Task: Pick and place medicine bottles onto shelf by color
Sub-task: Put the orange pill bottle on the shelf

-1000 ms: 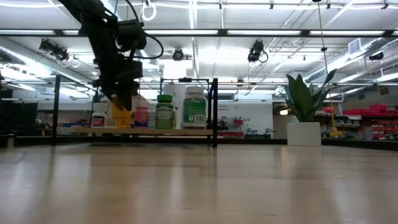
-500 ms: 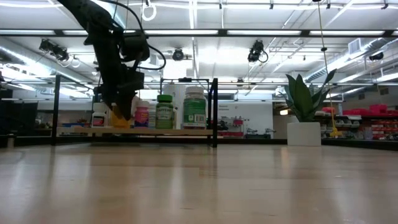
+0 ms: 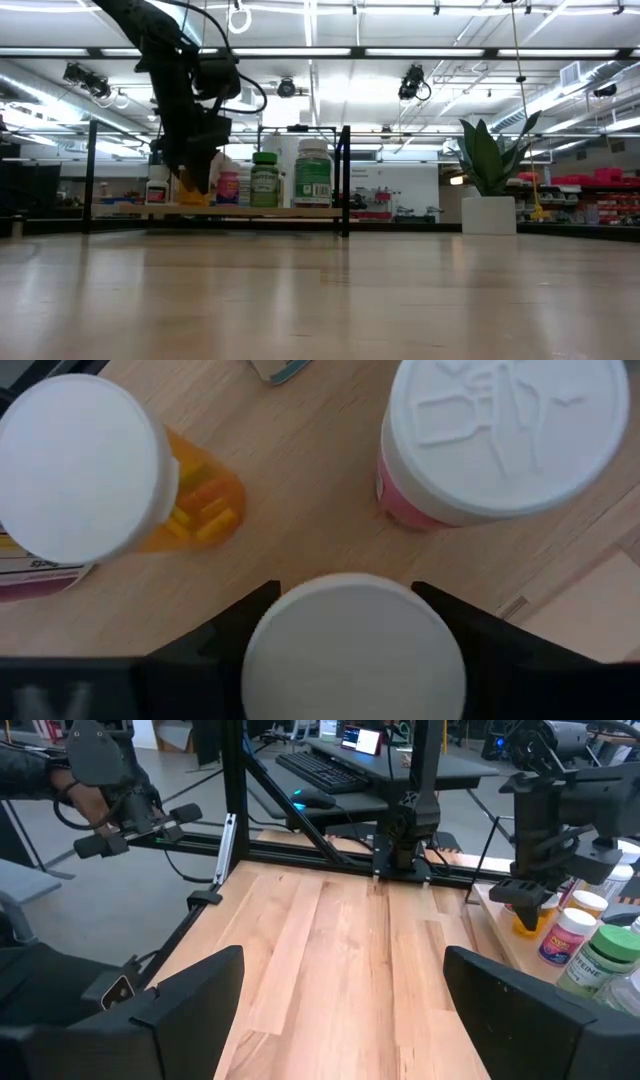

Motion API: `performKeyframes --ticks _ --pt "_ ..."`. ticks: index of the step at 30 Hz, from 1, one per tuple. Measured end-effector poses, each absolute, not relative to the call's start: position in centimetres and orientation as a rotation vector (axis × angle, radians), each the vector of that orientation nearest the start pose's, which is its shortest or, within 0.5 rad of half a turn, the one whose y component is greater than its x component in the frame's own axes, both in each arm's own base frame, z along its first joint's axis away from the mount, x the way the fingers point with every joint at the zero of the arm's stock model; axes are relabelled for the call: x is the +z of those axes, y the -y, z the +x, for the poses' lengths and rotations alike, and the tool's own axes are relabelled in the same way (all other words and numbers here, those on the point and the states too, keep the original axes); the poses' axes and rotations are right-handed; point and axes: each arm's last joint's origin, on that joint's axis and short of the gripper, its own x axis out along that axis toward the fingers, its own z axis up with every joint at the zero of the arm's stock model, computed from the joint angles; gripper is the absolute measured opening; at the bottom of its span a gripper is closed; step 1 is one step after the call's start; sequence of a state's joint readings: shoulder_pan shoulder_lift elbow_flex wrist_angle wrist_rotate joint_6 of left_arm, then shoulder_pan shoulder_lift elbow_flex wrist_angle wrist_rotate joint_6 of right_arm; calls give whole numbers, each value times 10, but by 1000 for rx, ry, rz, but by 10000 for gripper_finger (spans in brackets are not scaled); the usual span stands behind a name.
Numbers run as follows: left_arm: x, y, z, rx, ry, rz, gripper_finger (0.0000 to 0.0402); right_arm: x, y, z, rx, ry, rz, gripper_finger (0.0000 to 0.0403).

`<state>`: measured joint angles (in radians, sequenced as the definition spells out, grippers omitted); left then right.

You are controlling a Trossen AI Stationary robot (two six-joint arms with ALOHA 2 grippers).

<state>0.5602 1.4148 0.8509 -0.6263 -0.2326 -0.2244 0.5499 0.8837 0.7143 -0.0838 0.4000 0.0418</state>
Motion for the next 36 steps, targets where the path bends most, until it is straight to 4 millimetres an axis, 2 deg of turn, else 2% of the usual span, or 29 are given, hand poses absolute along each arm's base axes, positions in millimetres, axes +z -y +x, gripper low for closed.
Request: performKeyframes --ticks 6,12,36 --pt "195 -141 212 837 -1122 -376 261 302 -93 173 144 -228 -74 352" --pt "195 -141 212 833 -1124 -353 278 302 -93 173 144 -228 -74 352" --pt "197 -141 214 813 -1113 -324 282 302 -93 173 144 -229 -74 352"
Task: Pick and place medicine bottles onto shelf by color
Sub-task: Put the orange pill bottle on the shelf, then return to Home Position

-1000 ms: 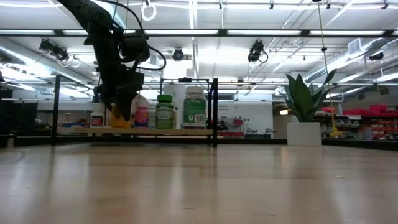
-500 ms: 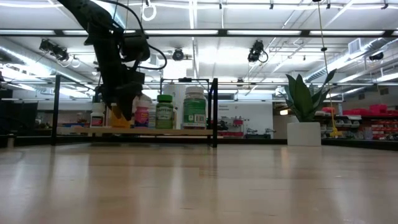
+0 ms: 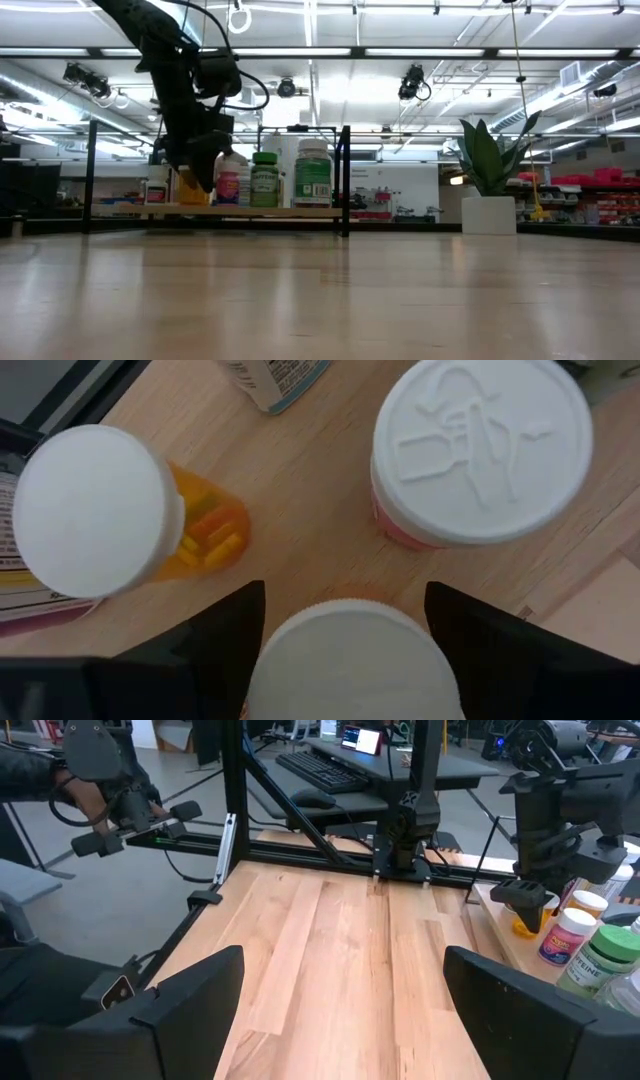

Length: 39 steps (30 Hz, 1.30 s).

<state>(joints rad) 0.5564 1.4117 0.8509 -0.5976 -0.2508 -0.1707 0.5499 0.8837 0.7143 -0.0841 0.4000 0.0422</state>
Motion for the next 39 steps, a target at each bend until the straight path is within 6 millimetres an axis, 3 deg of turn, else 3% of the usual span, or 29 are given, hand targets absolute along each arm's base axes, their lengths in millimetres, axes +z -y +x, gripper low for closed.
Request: performKeyframes --ticks 29,35,39 --pt "249 -116 204 760 -842 -249 282 301 -92 173 143 -232 -76 352" --pt "282 -90 196 655 -641 -164 273 290 -90 171 102 -274 -137 352" --pt "289 -66 185 556 -541 -107 257 277 -85 169 86 -243 -161 352"
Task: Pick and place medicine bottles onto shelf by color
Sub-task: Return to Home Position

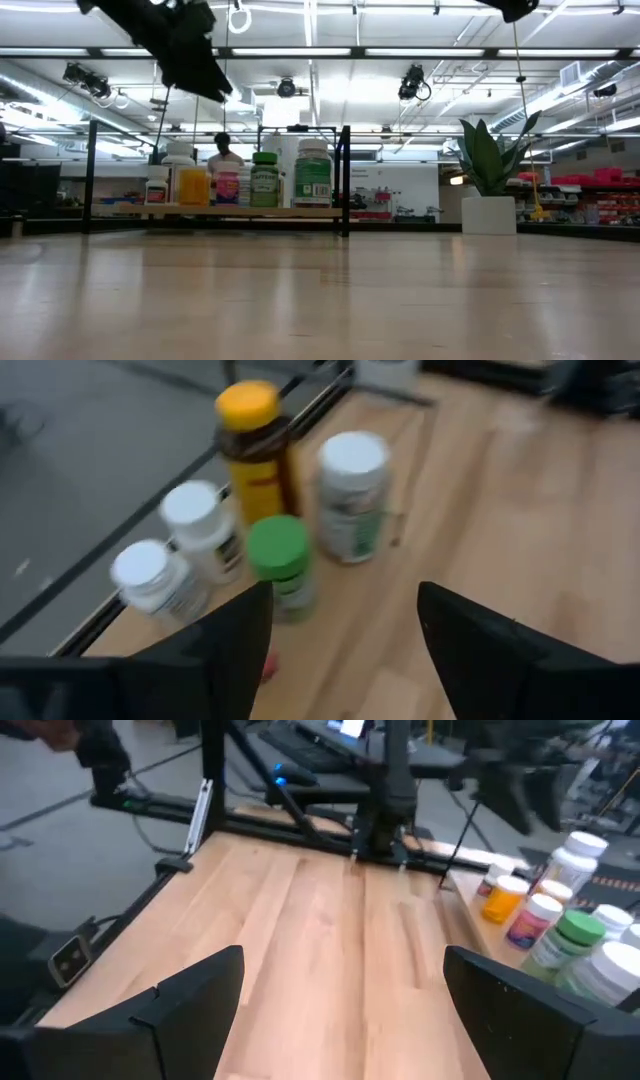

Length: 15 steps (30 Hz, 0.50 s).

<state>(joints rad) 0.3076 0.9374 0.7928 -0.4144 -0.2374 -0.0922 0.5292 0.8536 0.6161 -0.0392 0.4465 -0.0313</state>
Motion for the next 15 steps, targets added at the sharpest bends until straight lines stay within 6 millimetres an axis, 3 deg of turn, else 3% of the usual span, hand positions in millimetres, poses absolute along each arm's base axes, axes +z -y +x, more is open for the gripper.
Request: performKeyframes --ticks 7,15 --pt "278 -31 167 395 -381 -72 231 267 -65 151 61 -194 -106 352" --pt "270 -10 146 265 -207 -17 212 259 -44 125 44 -33 -25 352"
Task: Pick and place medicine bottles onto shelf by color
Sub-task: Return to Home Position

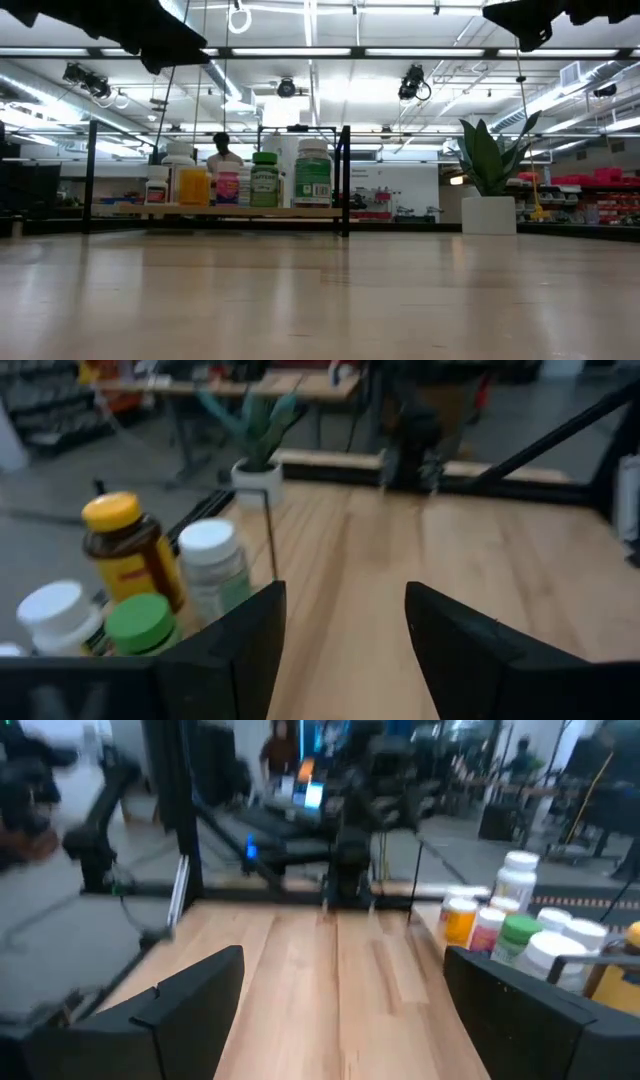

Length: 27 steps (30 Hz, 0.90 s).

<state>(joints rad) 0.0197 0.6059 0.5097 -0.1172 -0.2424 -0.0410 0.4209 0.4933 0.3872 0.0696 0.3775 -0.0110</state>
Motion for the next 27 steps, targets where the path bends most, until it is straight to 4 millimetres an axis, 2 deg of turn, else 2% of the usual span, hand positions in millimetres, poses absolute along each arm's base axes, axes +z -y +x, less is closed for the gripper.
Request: performKeyframes --ticks 7,16,27 --pt "257 0 129 190 -42 -8 204 245 -33 112 53 70 7 352" --pt "223 10 118 98 70 -19 203 225 -24 103 22 101 53 348" --pt "195 14 104 45 150 30 190 200 -13 93 -75 198 147 291"
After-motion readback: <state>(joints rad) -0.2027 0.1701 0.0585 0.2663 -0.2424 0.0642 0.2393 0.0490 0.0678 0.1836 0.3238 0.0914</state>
